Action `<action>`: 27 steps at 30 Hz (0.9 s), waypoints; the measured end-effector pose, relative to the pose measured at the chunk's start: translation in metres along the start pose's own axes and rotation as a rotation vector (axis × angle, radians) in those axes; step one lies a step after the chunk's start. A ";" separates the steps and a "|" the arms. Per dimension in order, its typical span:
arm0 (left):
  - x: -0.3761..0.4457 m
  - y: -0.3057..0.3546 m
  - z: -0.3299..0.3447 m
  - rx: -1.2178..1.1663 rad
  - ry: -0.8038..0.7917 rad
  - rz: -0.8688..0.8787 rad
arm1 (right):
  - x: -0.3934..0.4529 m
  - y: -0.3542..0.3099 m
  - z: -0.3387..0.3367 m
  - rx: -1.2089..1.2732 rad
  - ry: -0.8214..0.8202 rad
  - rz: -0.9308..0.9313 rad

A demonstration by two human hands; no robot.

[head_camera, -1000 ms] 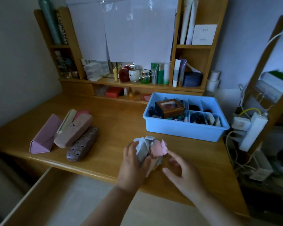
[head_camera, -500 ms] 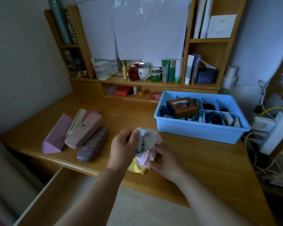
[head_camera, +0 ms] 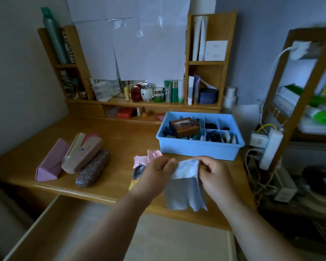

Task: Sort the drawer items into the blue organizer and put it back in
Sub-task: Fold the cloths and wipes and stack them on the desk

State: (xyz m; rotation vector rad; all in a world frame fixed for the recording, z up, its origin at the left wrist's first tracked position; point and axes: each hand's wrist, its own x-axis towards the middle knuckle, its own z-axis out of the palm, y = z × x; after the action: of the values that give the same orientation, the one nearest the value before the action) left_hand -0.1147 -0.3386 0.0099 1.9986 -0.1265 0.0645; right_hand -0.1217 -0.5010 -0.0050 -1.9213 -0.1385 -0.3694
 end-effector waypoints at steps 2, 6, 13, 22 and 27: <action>-0.007 0.001 0.004 -0.096 -0.137 0.034 | -0.001 0.000 -0.010 0.193 -0.104 0.319; -0.015 -0.005 0.012 0.153 -0.181 0.212 | -0.009 0.001 -0.026 0.476 -0.209 0.584; -0.029 0.006 0.018 0.044 -0.206 0.213 | -0.019 -0.006 -0.038 0.091 -0.271 0.503; -0.033 0.008 0.036 0.137 -0.137 0.164 | -0.021 -0.006 -0.040 -0.082 -0.158 0.247; -0.032 0.008 0.040 0.334 0.067 0.312 | -0.021 -0.007 -0.040 0.011 -0.189 0.243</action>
State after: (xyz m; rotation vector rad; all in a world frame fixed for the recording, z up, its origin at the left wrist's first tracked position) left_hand -0.1475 -0.3766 -0.0029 2.2900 -0.4069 0.3731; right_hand -0.1510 -0.5334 0.0080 -1.9339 -0.0298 -0.0243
